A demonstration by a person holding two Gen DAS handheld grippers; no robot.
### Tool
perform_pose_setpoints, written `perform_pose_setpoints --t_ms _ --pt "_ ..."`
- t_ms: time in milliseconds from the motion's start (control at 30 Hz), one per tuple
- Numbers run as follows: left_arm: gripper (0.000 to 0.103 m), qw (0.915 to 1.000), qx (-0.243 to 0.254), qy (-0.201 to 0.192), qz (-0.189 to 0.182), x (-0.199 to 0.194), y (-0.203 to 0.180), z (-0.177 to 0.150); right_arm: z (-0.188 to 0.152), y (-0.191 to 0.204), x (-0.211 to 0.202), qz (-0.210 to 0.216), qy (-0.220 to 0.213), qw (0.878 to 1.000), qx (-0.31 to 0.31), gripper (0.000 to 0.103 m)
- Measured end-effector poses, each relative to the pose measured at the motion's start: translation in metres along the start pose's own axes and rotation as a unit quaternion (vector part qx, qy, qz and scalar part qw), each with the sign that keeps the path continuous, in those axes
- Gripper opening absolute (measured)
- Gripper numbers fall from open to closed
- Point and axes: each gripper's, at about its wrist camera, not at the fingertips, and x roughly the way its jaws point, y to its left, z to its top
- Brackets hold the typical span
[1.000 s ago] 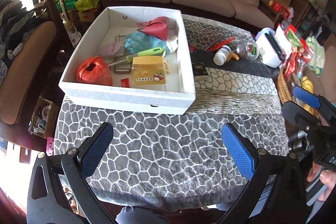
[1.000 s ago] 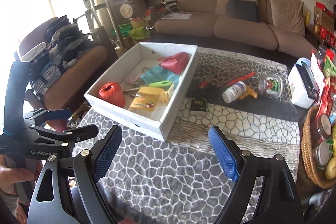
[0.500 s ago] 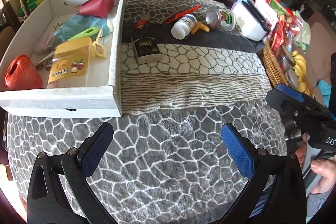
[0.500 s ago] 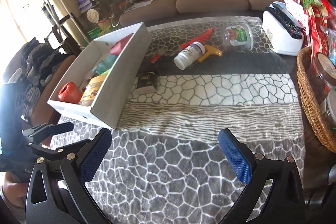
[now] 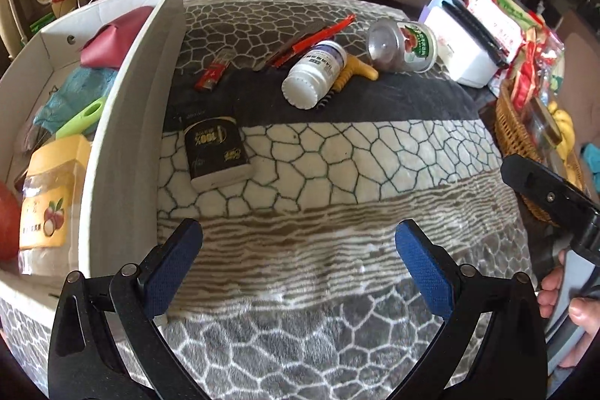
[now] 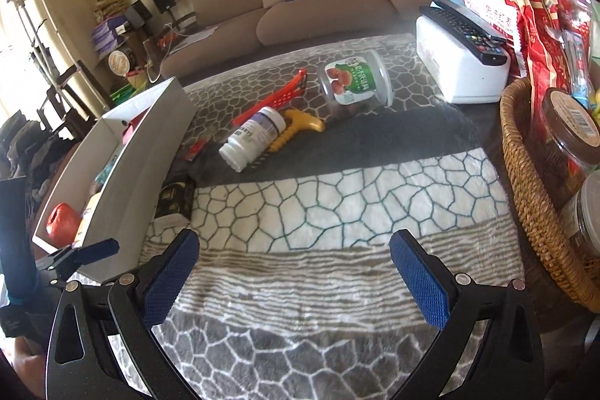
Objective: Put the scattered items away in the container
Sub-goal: 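Withdraw both tools from the box back over the table, then grasp the white disinfectant bottle with the right tool and lift it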
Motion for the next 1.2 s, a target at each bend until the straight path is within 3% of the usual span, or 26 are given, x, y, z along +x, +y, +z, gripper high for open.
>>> perform_pose_setpoints --t_ms 200,333,633,767,833,900,1067,1200 --pt "0.103 0.9984 0.031 -0.031 0.035 0.032 -0.022 0.035 0.002 -0.032 0.010 0.041 -0.004 0.997 0.065 0.103" --pt "0.103 0.9975 0.030 -0.044 0.048 0.064 -0.027 0.063 0.002 -0.043 0.012 0.034 -0.005 0.997 0.068 0.103" --pt "0.102 0.9985 0.016 0.008 0.051 0.142 -0.015 0.106 0.000 -0.042 0.027 0.055 0.021 0.997 0.056 0.103" --pt "0.089 0.9993 0.000 0.017 0.034 0.156 -0.009 0.110 -0.001 -0.044 0.029 0.055 0.028 0.997 0.055 0.103" --pt "0.075 0.9995 0.009 0.012 0.027 0.153 -0.013 0.109 -0.002 -0.045 0.031 0.065 0.034 0.996 0.059 0.103" --pt "0.047 0.9995 0.019 0.009 0.022 0.146 -0.017 0.104 -0.003 -0.045 0.034 0.069 0.039 0.995 0.061 0.103" --pt "0.039 0.9993 0.031 0.019 -0.007 0.125 -0.018 0.078 -0.006 -0.042 0.041 0.065 0.050 0.995 0.058 0.103" --pt "0.039 0.9987 0.024 0.027 -0.036 0.096 -0.016 0.040 -0.008 -0.040 0.039 0.066 0.051 0.995 0.060 0.103"
